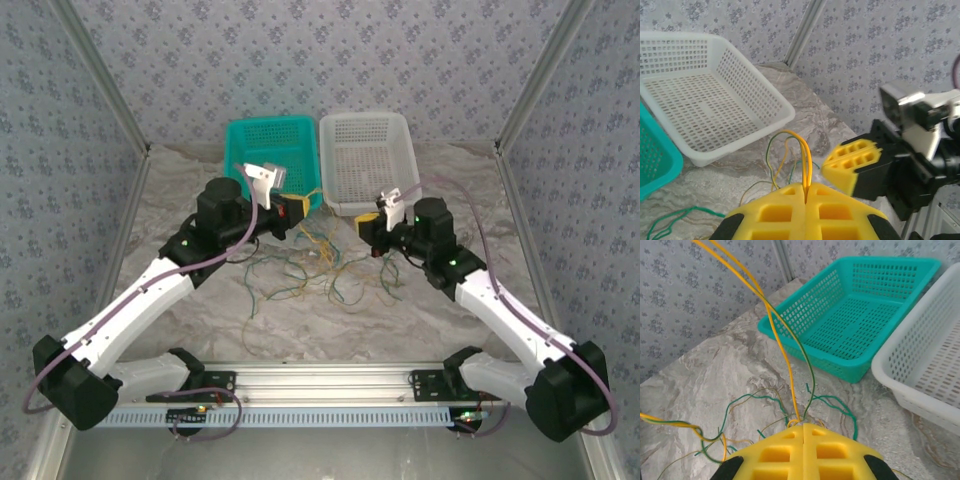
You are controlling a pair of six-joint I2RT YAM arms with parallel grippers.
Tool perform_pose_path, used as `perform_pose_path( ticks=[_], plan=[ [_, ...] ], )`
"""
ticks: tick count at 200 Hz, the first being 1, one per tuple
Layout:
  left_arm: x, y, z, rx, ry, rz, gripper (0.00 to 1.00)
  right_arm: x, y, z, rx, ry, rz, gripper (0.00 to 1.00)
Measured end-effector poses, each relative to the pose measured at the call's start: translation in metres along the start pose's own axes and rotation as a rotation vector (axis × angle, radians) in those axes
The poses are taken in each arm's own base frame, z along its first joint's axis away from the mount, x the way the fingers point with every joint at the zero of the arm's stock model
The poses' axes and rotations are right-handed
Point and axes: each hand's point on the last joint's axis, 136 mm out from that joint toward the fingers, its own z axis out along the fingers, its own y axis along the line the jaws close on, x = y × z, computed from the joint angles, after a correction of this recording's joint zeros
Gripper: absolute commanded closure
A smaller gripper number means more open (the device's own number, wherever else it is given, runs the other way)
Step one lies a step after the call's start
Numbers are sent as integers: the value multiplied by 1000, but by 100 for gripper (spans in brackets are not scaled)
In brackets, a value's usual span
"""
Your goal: Untangle the cables
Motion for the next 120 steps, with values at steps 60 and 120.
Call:
perform_pose_path(
  ticks=[60, 120],
  plan=[
    [5, 10, 1, -24, 7, -9, 100, 0, -11, -16, 28, -31, 19, 83],
    [10, -7, 0, 75, 35, 54, 100, 10, -2, -5, -24, 8, 43, 38]
  ],
)
